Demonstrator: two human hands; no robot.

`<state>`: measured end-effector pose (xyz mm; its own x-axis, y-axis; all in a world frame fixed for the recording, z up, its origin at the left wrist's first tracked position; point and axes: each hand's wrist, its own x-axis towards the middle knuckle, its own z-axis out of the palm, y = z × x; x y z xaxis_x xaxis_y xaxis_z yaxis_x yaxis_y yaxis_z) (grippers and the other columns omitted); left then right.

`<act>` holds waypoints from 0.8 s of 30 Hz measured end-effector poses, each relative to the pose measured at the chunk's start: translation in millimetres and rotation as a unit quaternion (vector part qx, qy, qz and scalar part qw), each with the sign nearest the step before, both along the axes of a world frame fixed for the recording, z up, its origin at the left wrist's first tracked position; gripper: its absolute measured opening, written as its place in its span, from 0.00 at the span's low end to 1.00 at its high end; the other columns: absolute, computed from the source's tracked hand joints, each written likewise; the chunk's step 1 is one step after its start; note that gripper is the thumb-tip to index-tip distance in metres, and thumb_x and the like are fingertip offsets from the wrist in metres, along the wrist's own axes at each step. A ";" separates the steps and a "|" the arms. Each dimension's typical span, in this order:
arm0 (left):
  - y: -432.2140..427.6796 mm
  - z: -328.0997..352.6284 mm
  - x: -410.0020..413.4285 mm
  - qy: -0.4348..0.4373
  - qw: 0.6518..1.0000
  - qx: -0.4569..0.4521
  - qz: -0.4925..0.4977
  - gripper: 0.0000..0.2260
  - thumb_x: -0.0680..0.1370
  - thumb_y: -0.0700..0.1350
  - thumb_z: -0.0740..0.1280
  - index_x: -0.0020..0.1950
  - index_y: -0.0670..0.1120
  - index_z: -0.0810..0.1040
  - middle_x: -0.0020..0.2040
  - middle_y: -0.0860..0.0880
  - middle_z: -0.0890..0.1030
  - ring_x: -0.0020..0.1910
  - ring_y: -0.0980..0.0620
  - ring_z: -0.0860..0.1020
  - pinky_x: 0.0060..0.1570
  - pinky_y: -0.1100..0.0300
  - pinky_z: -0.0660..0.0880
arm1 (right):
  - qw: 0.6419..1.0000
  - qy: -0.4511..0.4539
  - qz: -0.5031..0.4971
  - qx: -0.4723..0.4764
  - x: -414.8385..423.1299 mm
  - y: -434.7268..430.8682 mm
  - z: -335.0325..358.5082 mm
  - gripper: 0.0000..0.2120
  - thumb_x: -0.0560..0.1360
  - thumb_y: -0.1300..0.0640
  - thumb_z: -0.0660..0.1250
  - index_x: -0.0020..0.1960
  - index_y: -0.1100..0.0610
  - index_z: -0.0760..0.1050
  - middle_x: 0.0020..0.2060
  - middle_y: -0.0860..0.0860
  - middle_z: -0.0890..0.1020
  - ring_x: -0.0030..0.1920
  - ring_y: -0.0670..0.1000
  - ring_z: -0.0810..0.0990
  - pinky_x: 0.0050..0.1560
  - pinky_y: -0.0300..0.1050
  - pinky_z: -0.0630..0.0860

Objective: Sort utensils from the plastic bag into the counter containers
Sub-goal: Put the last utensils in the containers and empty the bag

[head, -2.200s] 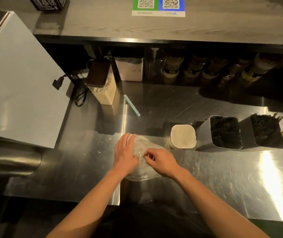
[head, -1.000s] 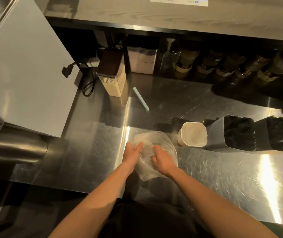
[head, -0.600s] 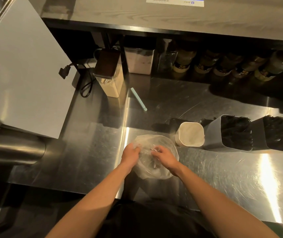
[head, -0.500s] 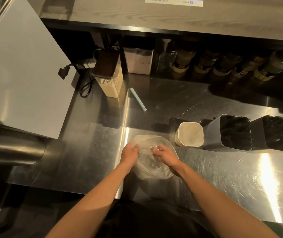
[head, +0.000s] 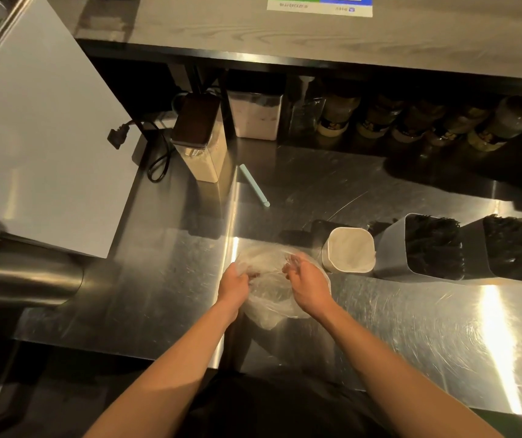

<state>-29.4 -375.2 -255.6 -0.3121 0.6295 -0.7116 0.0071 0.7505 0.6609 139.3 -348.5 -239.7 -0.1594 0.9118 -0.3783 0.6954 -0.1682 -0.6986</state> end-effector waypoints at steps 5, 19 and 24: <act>-0.9 1.1 2.7 -0.129 0.989 -0.012 0.074 0.10 0.76 0.39 0.69 0.57 0.43 0.82 0.49 0.43 0.86 0.49 0.44 0.85 0.45 0.54 0.81 | 0.994 0.007 0.038 -0.099 -0.7 -2.0 -5.5 0.14 0.83 0.56 0.56 0.65 0.57 0.72 0.57 0.54 0.81 0.56 0.55 0.79 0.61 0.48 0.73; -1.9 4.8 4.6 -0.205 0.975 -0.022 0.088 0.10 0.79 0.39 0.67 0.60 0.41 0.81 0.52 0.40 0.85 0.51 0.42 0.84 0.52 0.50 0.81 | 0.963 -0.148 0.226 0.005 2.9 6.1 -3.0 0.19 0.80 0.49 0.66 0.68 0.53 0.71 0.65 0.50 0.74 0.59 0.54 0.78 0.60 0.48 0.74; -6.4 5.3 5.6 -0.193 0.981 -0.006 0.024 0.21 0.72 0.50 0.77 0.62 0.47 0.80 0.55 0.45 0.85 0.54 0.46 0.84 0.57 0.51 0.80 | 0.968 -0.149 0.201 -0.009 0.3 4.4 -2.5 0.14 0.78 0.54 0.66 0.62 0.54 0.70 0.54 0.54 0.81 0.53 0.55 0.80 0.53 0.48 0.75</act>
